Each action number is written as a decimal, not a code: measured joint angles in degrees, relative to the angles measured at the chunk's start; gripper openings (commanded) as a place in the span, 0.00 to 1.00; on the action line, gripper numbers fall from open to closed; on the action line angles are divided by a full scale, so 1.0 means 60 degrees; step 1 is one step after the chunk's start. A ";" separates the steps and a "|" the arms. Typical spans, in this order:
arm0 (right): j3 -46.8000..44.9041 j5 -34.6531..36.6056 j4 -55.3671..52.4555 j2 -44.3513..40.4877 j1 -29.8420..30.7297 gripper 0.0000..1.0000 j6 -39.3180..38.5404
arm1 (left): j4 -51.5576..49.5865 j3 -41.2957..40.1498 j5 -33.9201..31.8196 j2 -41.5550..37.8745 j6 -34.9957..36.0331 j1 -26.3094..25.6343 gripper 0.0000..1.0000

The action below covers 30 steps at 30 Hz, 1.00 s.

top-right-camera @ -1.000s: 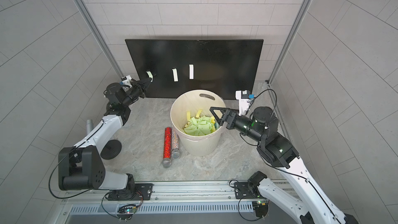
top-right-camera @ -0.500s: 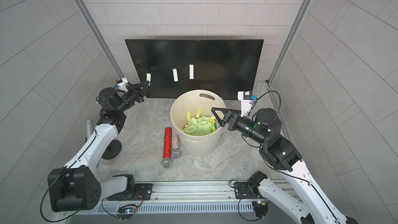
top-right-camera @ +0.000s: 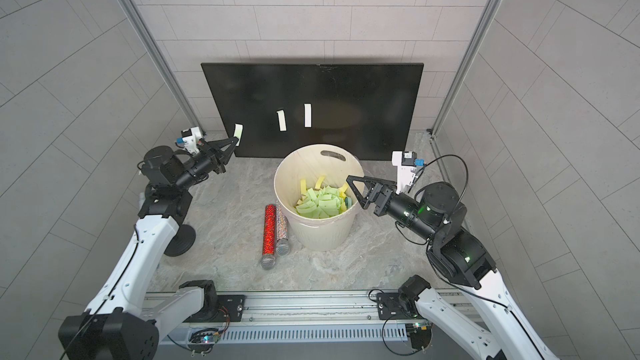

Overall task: Remove the sticky note from the monitor
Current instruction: Tear off the sticky note from the monitor.

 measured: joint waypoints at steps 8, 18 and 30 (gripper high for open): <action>-0.0098 0.0175 -0.0171 -0.0270 0.0000 1.00 0.0026 | -0.1155 0.0408 0.0153 -0.0962 0.0488 -0.0688 0.00; -0.0106 0.0408 -0.0339 -0.0656 0.0000 1.00 0.0018 | -0.2732 0.1067 -0.0226 -0.1326 0.1504 -0.3042 0.00; -0.0160 0.0514 -0.0426 -0.0758 0.0000 1.00 0.0015 | -0.4776 0.1982 -0.1548 -0.0769 0.2922 -0.6047 0.01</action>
